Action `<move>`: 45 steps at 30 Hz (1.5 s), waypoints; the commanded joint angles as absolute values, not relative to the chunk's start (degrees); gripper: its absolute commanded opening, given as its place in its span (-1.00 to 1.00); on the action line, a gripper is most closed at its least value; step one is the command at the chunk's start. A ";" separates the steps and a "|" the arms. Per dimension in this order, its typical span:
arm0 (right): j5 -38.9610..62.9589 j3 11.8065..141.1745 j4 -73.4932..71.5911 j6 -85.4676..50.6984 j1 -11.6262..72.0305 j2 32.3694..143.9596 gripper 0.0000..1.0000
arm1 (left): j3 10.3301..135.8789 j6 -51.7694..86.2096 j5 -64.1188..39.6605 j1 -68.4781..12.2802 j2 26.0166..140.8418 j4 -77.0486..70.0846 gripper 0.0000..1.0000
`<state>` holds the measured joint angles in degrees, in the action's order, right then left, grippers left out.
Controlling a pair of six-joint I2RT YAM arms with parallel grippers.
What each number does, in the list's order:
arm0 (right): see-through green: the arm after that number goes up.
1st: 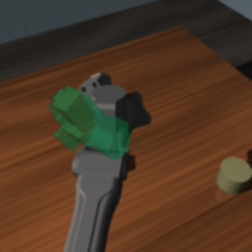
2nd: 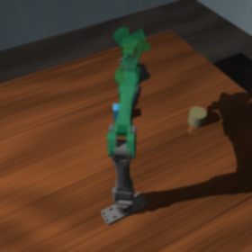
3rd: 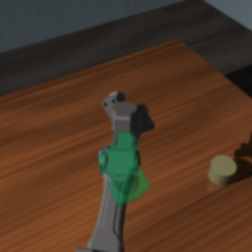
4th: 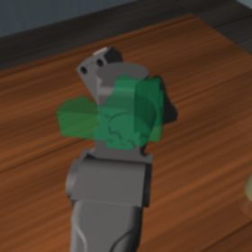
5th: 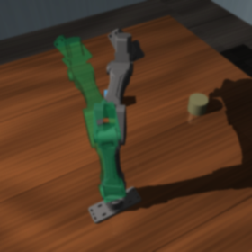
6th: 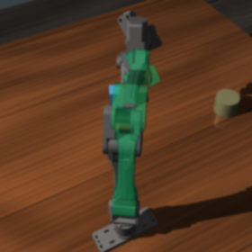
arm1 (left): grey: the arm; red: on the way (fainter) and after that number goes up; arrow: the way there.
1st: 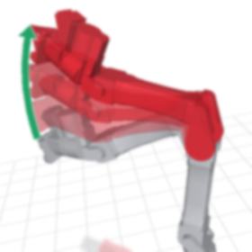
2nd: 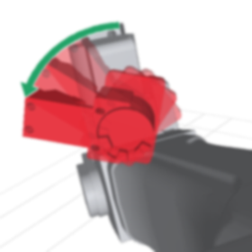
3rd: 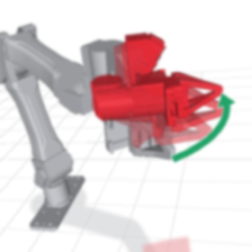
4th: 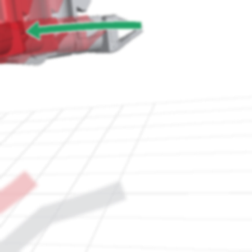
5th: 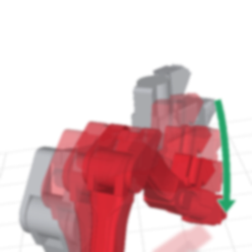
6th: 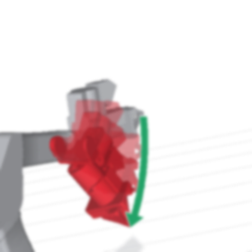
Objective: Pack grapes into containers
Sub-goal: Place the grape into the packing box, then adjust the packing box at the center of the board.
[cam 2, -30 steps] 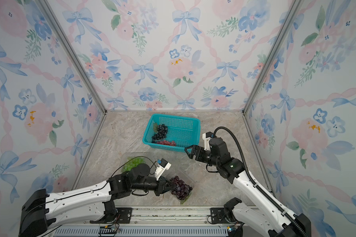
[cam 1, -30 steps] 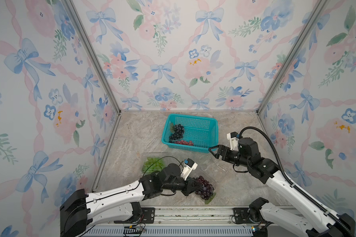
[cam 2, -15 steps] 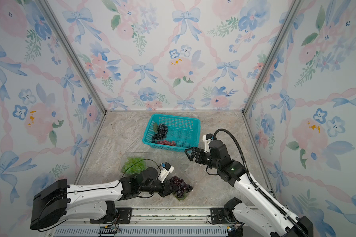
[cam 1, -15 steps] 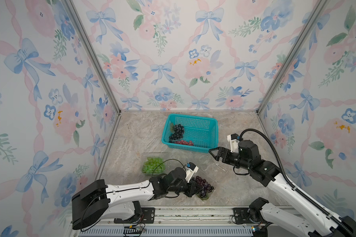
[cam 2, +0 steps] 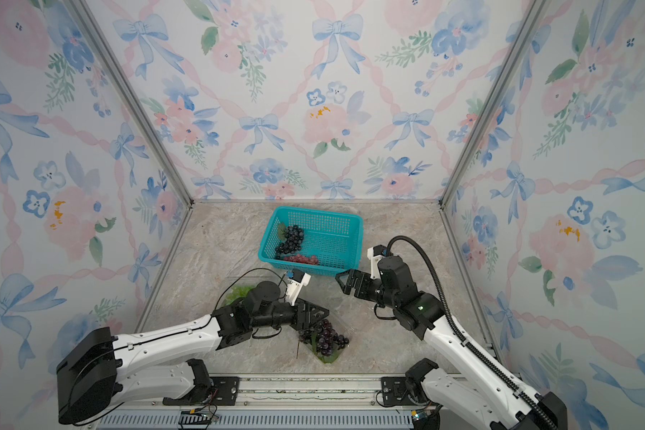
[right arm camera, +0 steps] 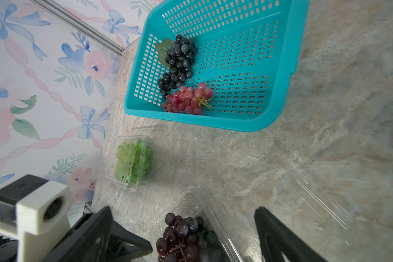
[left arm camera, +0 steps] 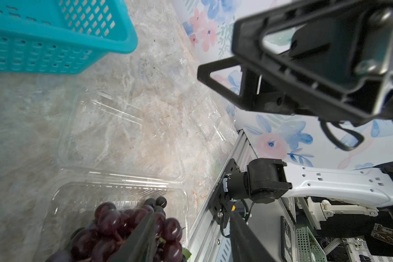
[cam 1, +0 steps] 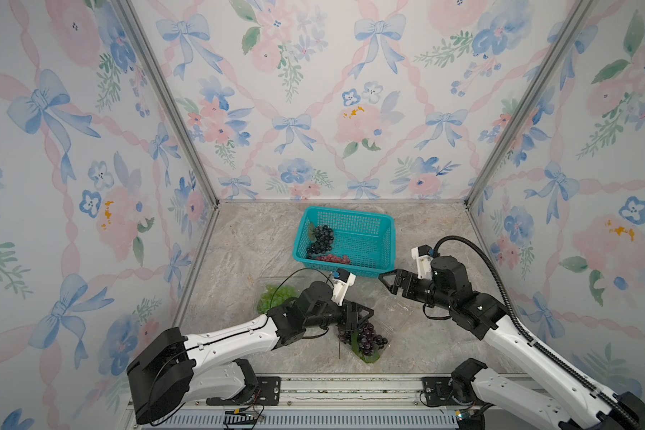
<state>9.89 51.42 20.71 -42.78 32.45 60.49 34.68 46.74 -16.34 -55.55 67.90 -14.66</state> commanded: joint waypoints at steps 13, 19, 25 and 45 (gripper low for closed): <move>-5.39 31.86 29.86 -63.24 54.84 45.11 0.66 | 32.75 44.66 -9.41 -48.90 66.73 -3.25 0.00; -5.28 28.32 25.33 -67.00 56.07 45.95 -0.24 | 34.19 43.99 -11.37 -46.48 66.36 -3.34 0.00; -4.83 30.80 23.85 -64.23 55.14 50.68 -0.27 | 34.42 44.35 -12.52 -45.01 65.53 -3.26 0.01; 2.52 43.34 17.49 -46.69 44.26 70.48 -0.11 | 32.33 45.73 -8.50 -44.13 61.72 -3.27 0.02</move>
<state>1.21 40.73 19.35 -51.24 45.39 68.25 33.04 45.50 -10.31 -44.58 62.81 -4.08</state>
